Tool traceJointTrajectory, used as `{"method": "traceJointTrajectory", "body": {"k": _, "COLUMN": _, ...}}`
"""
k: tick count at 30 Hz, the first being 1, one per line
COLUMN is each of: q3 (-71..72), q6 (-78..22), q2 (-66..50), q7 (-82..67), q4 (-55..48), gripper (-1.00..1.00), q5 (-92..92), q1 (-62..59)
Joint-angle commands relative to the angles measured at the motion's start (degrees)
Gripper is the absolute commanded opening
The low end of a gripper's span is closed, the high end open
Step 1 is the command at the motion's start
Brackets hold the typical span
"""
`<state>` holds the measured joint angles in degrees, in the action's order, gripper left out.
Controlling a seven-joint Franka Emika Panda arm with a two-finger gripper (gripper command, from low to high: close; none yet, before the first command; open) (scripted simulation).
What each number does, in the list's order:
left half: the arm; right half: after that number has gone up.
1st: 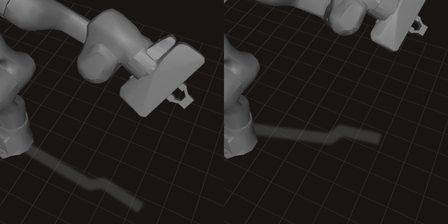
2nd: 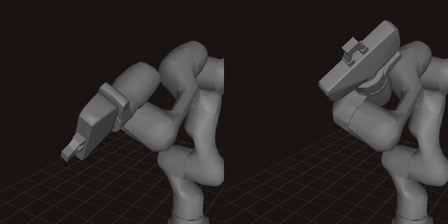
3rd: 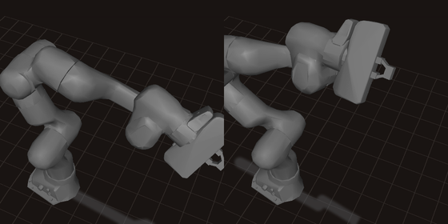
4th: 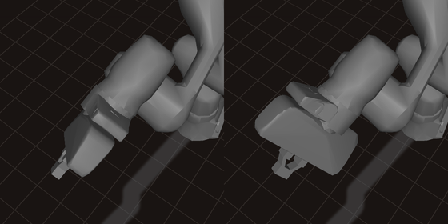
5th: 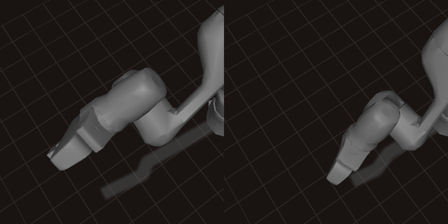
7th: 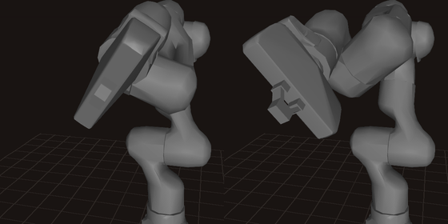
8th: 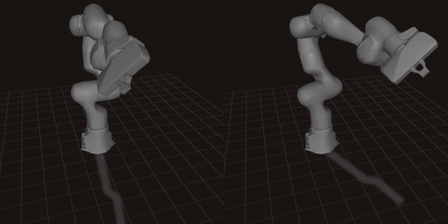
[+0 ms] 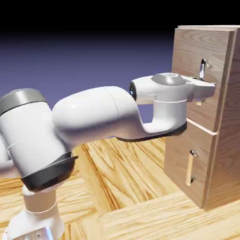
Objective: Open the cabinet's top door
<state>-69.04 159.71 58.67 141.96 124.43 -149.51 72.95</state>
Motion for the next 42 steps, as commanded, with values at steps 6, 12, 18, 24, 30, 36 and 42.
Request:
{"method": "traceJointTrajectory", "body": {"k": 6, "q3": 10.04, "q6": -14.63, "q2": -1.35, "q7": 2.51, "q4": 12.15, "gripper": -1.00, "q5": 5.27, "q1": -10.27}}
{"method": "traceJointTrajectory", "body": {"k": 12, "q3": 20.91, "q6": -29.58, "q2": -2.02, "q7": 3.75, "q4": 21.43, "gripper": -1.00, "q5": 13.62, "q1": -17.04}}
{"method": "traceJointTrajectory", "body": {"k": 18, "q3": 31.34, "q6": -44.53, "q2": -3.43, "q7": 5.11, "q4": 26.96, "gripper": -1.00, "q5": 23.53, "q1": -19.36}}
{"method": "traceJointTrajectory", "body": {"k": 24, "q3": 40.92, "q6": -59.49, "q2": -7.53, "q7": 7.53, "q4": 28.51, "gripper": -1.00, "q5": 34.62, "q1": -18.28}}
{"method": "traceJointTrajectory", "body": {"k": 30, "q3": 49.17, "q6": -74.44, "q2": -15.75, "q7": 11.36, "q4": 25.52, "gripper": -1.00, "q5": 46.96, "q1": -15.41}}
{"method": "traceJointTrajectory", "body": {"k": 36, "q3": 55.03, "q6": -88.26, "q2": -27.91, "q7": 15.98, "q4": 17.43, "gripper": -1.00, "q5": 59.52, "q1": -12.66}}
{"method": "traceJointTrajectory", "body": {"k": 42, "q3": 57.93, "q6": -98.97, "q2": -40.37, "q7": 19.57, "q4": 6.52, "gripper": -1.00, "q5": 69.45, "q1": -11.32}}
